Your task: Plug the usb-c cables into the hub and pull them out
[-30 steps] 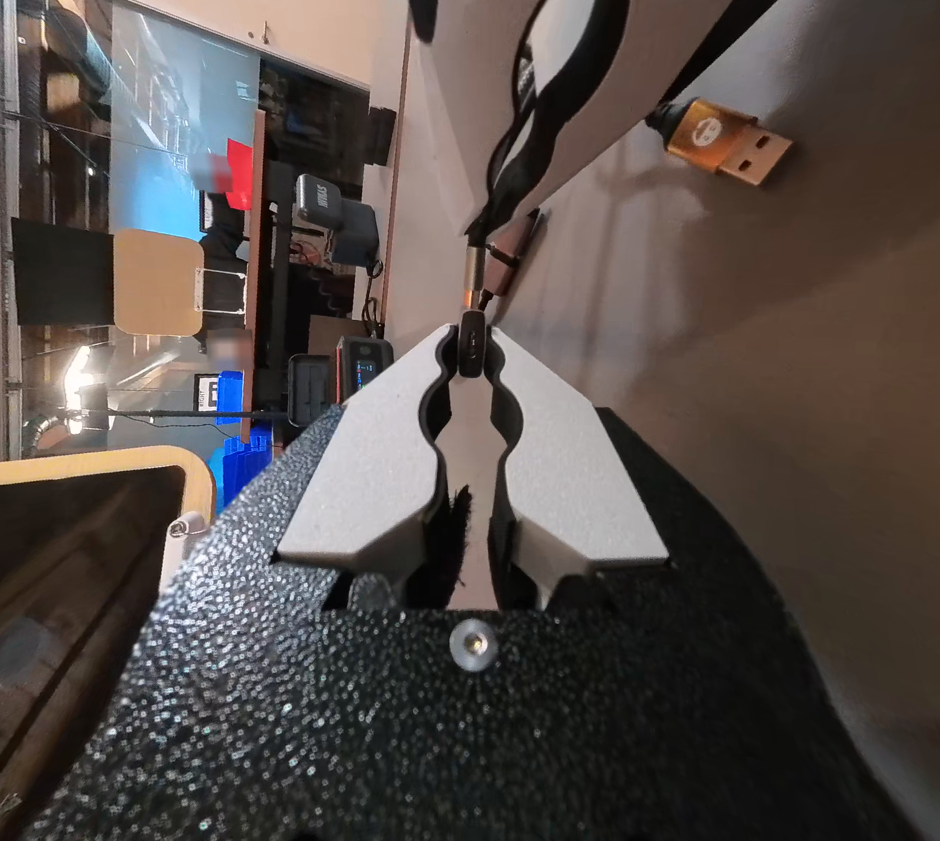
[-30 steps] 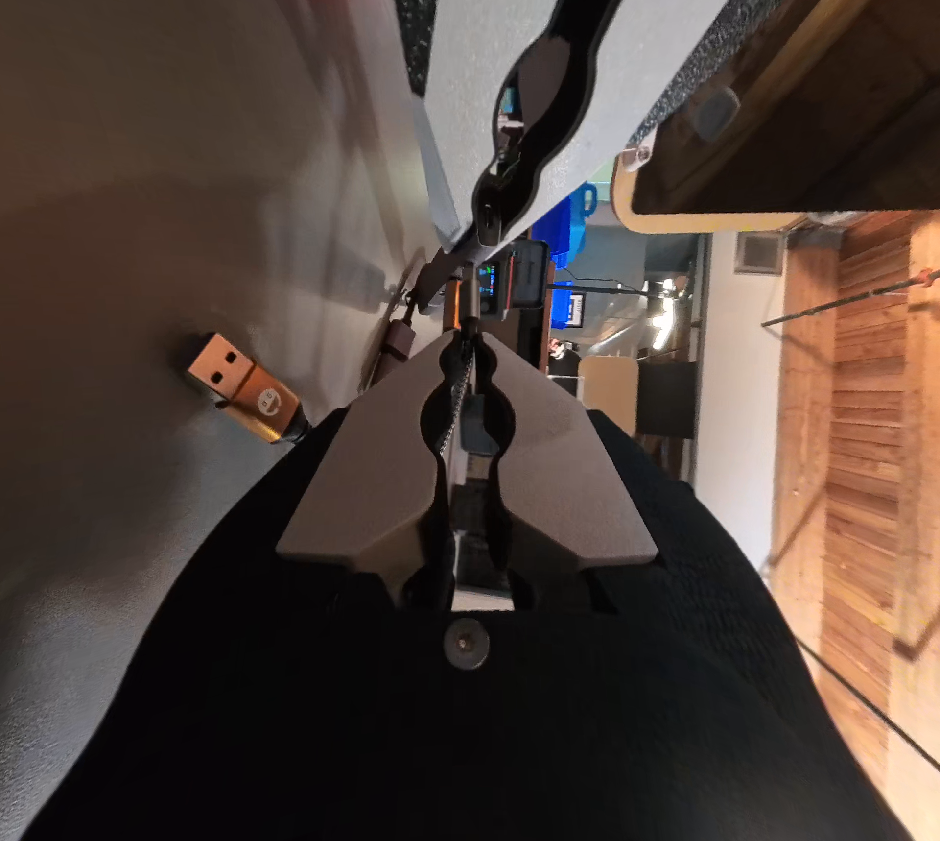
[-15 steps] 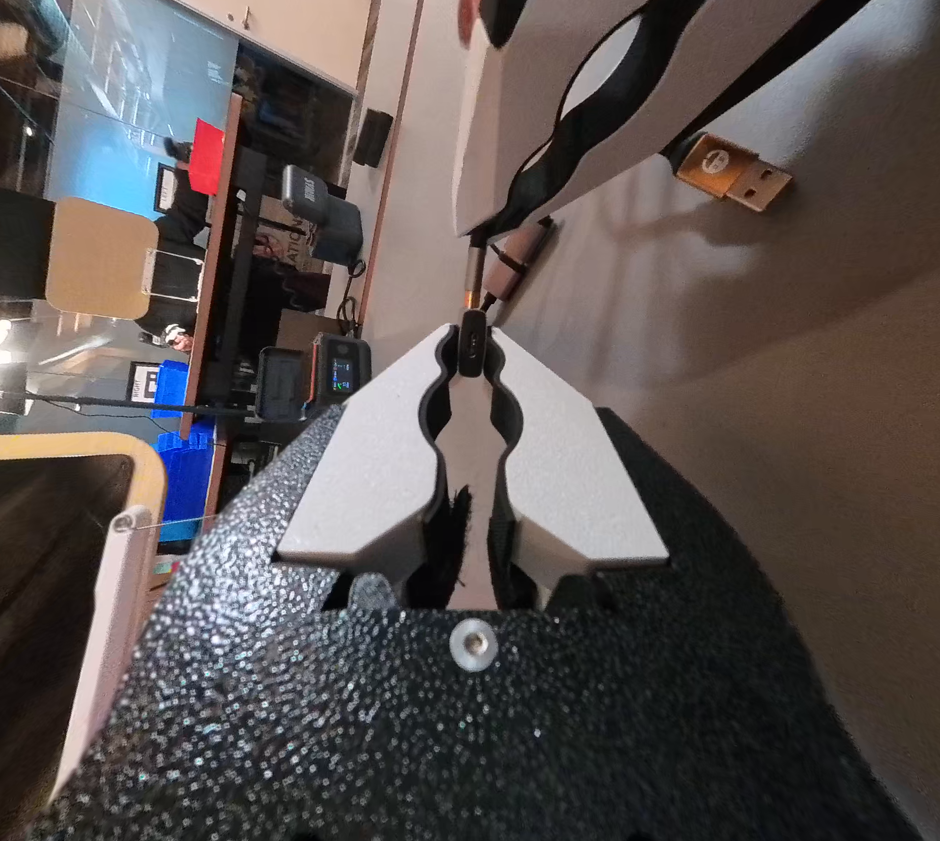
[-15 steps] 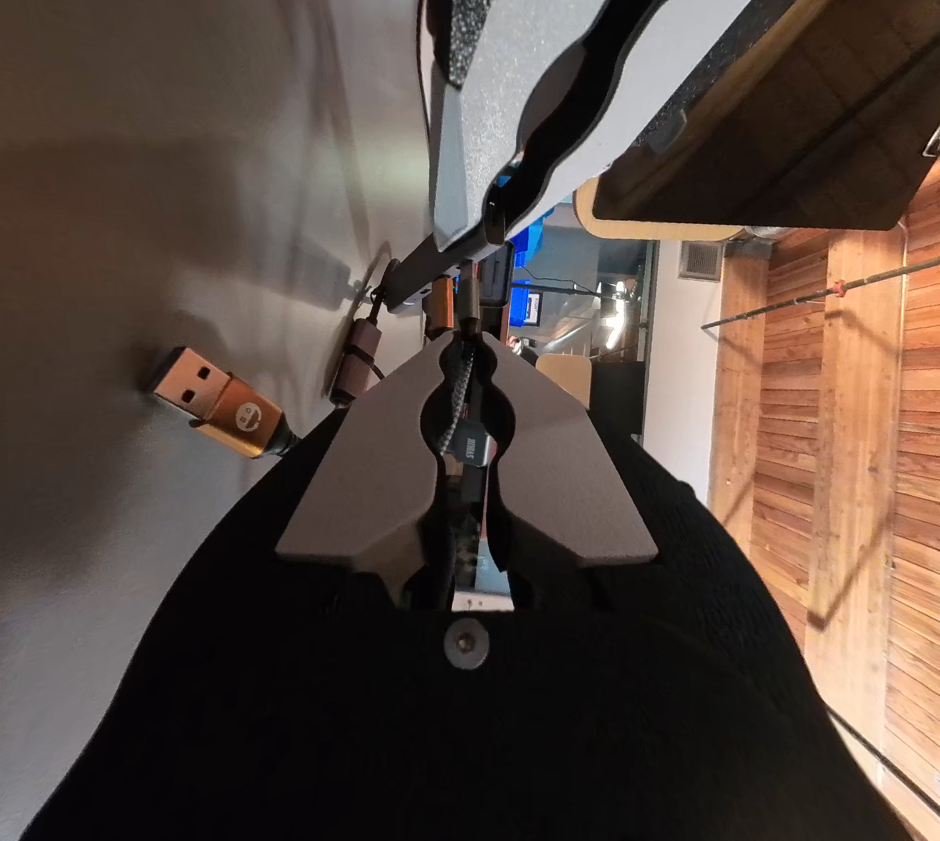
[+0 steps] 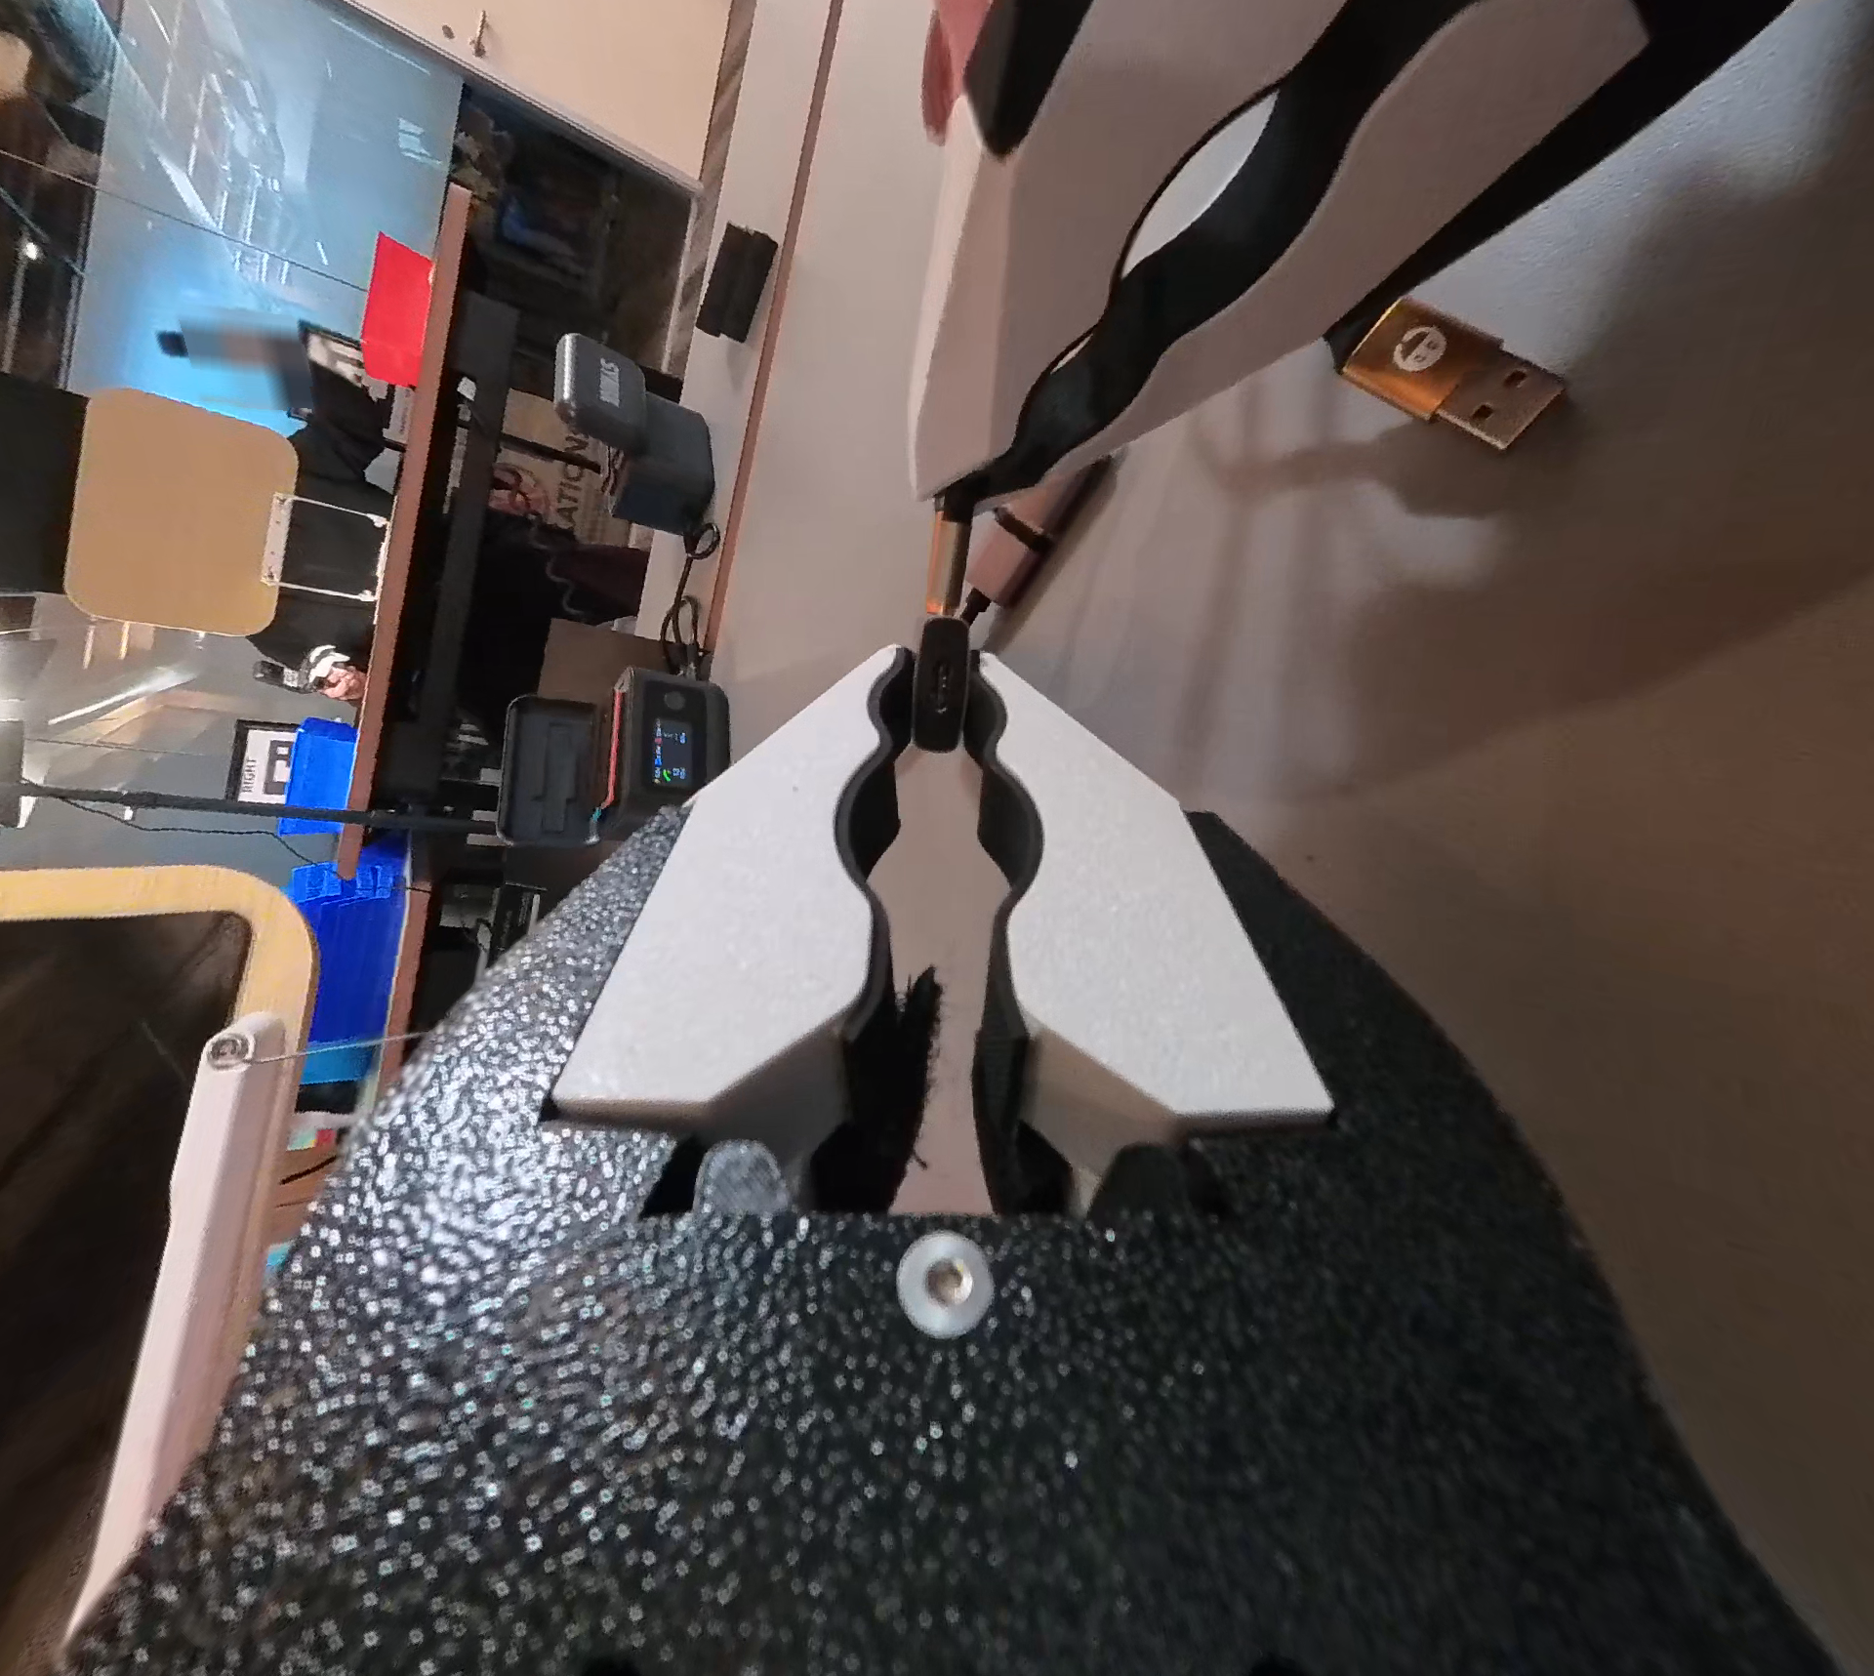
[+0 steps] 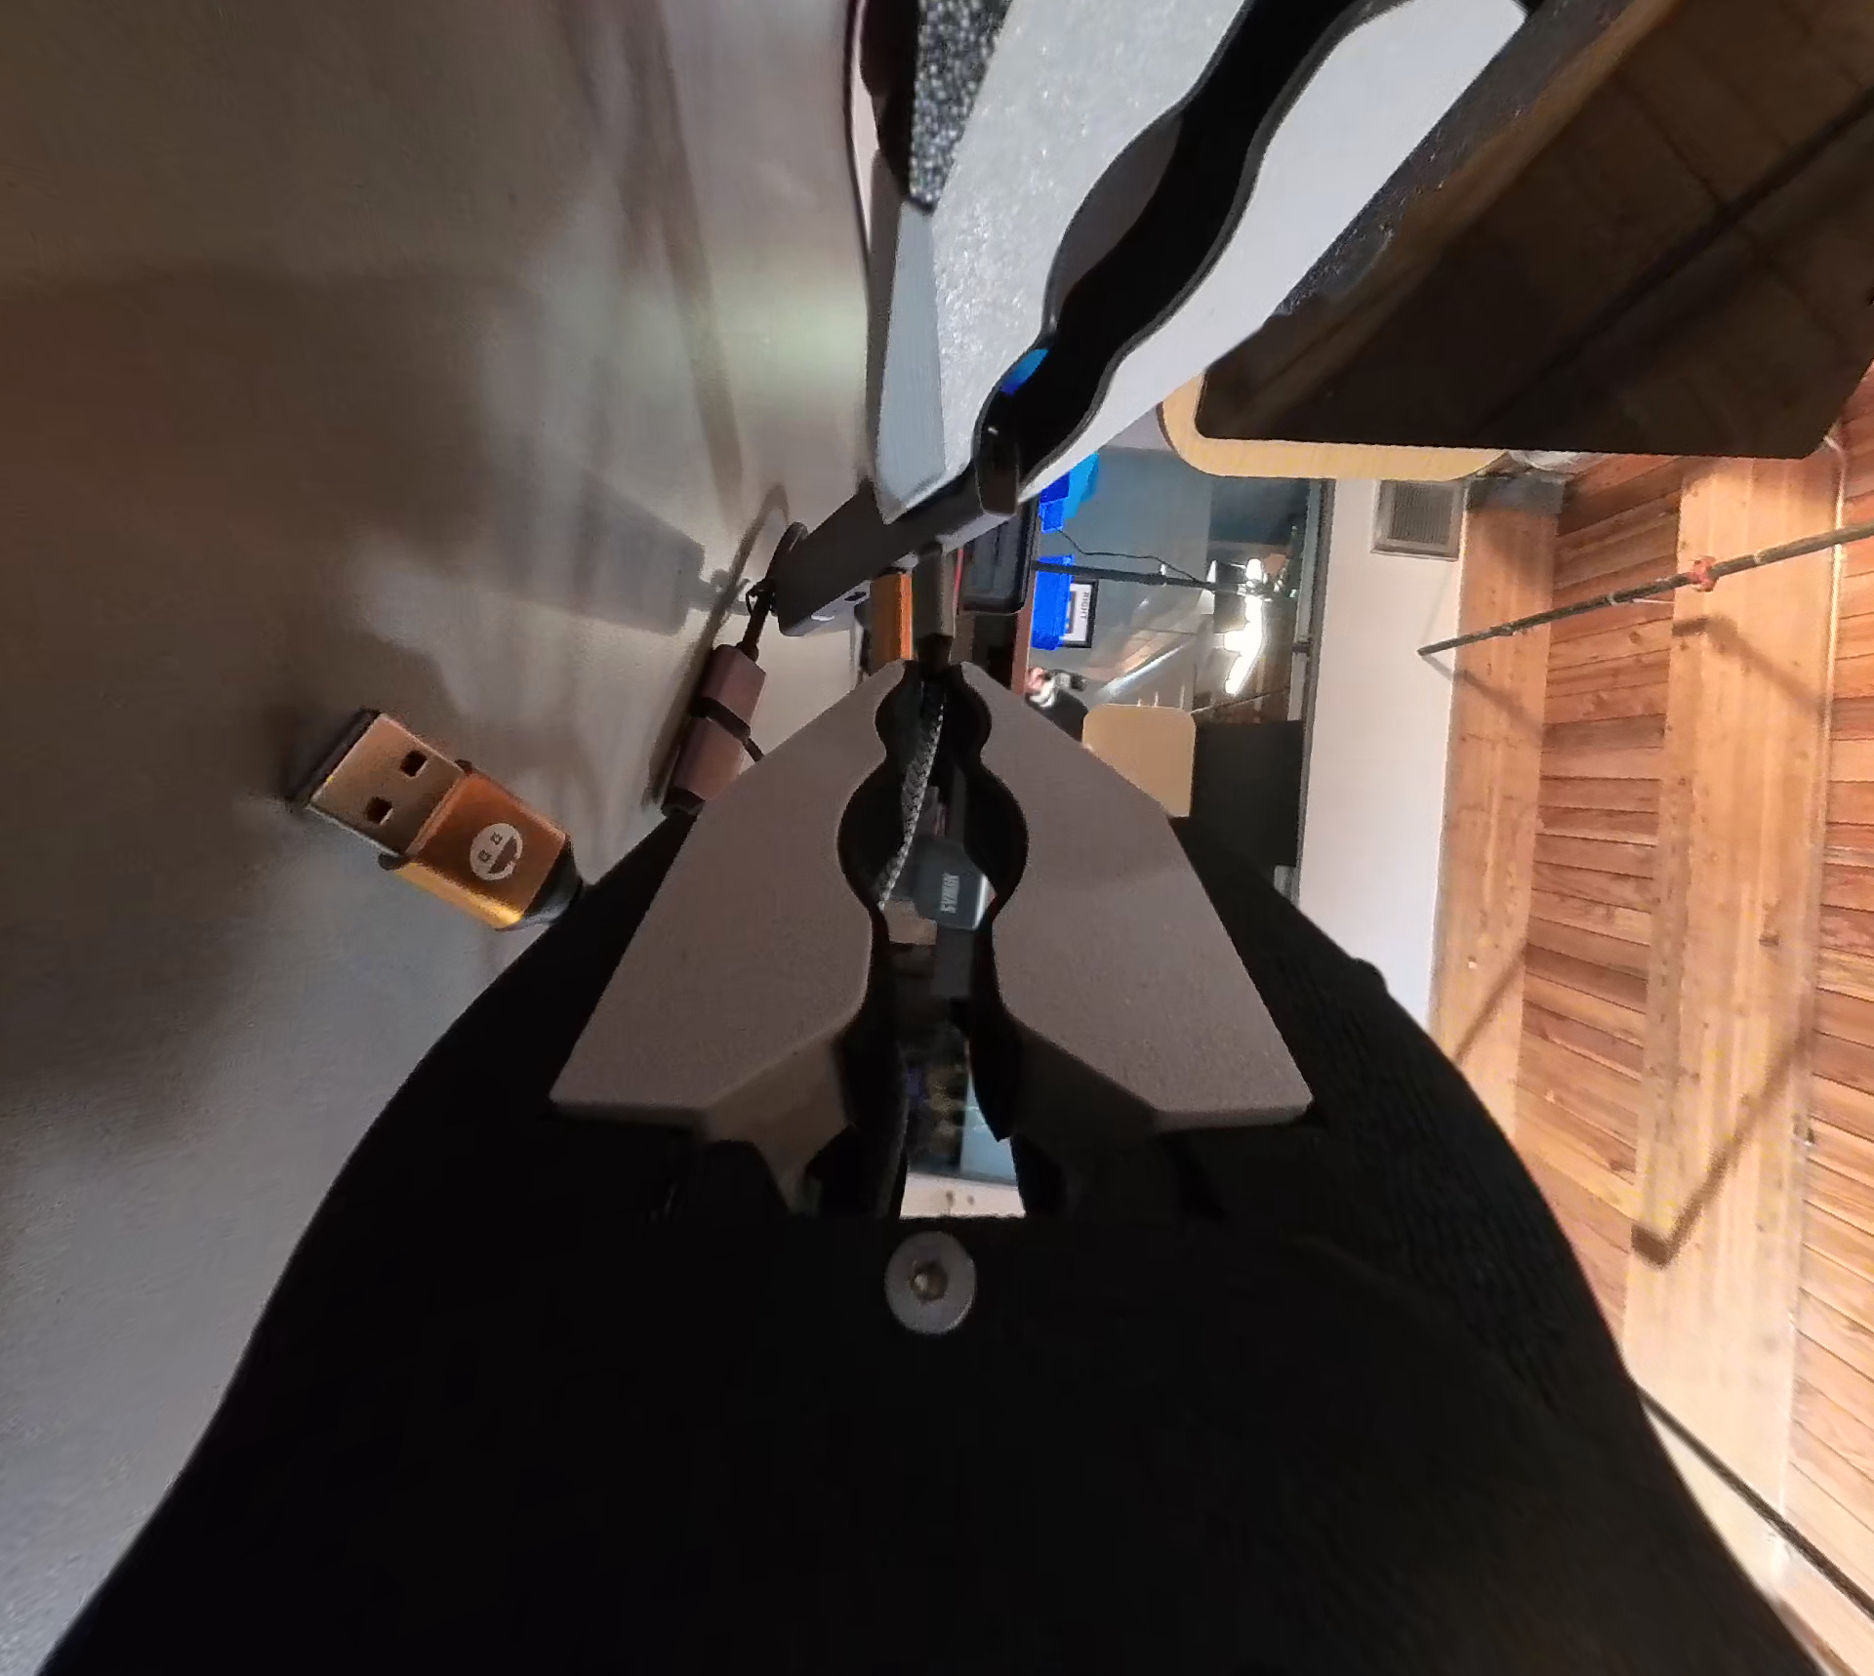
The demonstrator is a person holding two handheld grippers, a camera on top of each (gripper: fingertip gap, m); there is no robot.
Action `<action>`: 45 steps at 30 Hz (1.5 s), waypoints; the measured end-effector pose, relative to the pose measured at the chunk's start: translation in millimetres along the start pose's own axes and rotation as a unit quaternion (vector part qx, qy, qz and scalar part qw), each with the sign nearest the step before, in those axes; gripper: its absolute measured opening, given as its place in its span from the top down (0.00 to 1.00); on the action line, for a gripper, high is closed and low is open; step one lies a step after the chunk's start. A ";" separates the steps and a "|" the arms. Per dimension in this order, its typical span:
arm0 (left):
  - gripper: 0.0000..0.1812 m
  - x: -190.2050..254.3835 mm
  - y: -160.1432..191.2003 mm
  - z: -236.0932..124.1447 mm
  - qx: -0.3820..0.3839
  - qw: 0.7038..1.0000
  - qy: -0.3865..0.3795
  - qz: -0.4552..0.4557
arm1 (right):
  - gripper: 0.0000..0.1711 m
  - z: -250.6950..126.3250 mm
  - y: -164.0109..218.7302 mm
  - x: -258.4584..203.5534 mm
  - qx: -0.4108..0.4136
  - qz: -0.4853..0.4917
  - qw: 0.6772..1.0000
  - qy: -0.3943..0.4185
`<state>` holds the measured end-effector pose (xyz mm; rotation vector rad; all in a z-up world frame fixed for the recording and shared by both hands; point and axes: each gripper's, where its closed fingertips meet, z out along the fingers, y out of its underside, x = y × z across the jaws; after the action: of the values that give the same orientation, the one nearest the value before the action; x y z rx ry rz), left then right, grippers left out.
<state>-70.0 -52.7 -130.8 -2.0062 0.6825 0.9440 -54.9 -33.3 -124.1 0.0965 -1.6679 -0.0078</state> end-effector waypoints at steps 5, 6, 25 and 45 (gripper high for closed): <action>0.96 1.4 -2.1 2.0 -0.005 1.000 -0.001 0.005 | 0.99 1.2 2.4 -0.9 -0.006 0.028 1.000 -0.010; 0.96 1.2 -2.4 2.1 -0.005 1.000 -0.001 0.001 | 0.99 1.8 2.3 -1.1 -0.008 0.033 0.999 -0.012; 0.96 5.6 -12.5 -1.4 0.042 0.998 0.009 0.055 | 0.75 -1.1 -4.1 -4.6 0.053 0.187 0.977 -0.086; 0.58 -46.6 -27.3 -20.8 0.148 0.972 -0.092 -0.157 | 0.95 -129.6 127.0 193.0 -0.048 0.432 0.890 0.142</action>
<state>-69.3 -49.3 -73.1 -1.6752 0.3631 0.7750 47.9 86.8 88.4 -0.6952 -1.2922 0.5720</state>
